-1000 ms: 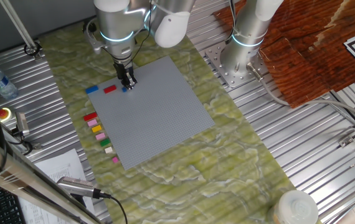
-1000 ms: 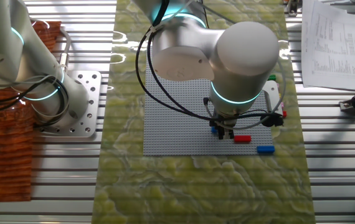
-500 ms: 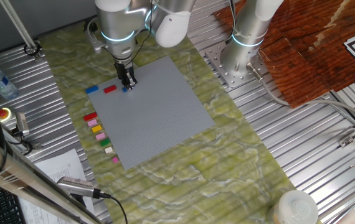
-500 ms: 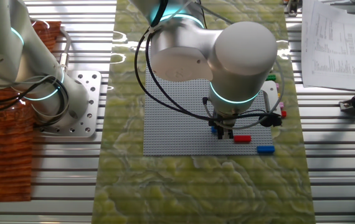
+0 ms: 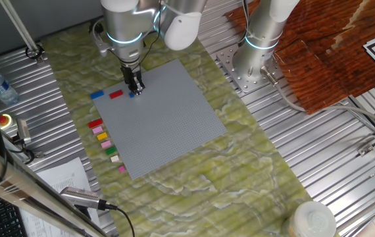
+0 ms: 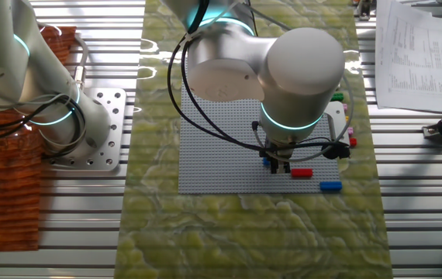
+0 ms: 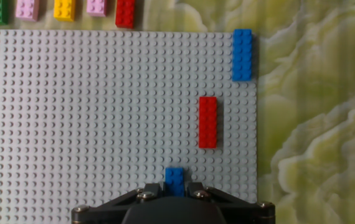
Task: Stack small Lego blocks randomly, one at a time
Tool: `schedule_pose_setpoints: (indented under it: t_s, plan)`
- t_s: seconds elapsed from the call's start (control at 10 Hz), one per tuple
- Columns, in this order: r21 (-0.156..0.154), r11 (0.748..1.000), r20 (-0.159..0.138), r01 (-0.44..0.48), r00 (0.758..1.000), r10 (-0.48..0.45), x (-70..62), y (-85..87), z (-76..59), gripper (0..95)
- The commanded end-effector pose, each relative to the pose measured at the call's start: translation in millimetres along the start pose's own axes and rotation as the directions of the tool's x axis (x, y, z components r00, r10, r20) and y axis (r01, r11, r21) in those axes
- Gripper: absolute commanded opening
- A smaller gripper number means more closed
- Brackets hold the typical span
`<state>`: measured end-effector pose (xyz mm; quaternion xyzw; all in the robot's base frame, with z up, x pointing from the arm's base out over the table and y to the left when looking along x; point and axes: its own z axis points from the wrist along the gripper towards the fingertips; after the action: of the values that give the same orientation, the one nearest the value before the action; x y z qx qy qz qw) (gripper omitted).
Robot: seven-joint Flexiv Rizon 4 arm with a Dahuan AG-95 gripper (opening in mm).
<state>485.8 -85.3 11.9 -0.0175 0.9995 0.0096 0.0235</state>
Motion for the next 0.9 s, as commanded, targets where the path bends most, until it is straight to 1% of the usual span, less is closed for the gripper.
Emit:
schedule_pose_setpoints:
  t_s: [0.1, 0.9]
  plan:
    - [0.001, 1.000, 0.001, -0.002, 1.000, 0.002, -0.4, 1.3, 2.5, 0.0]
    - [0.011, 1.000, -0.003, -0.018, 1.000, 0.018, -0.7, 1.4, 3.1, 0.0]
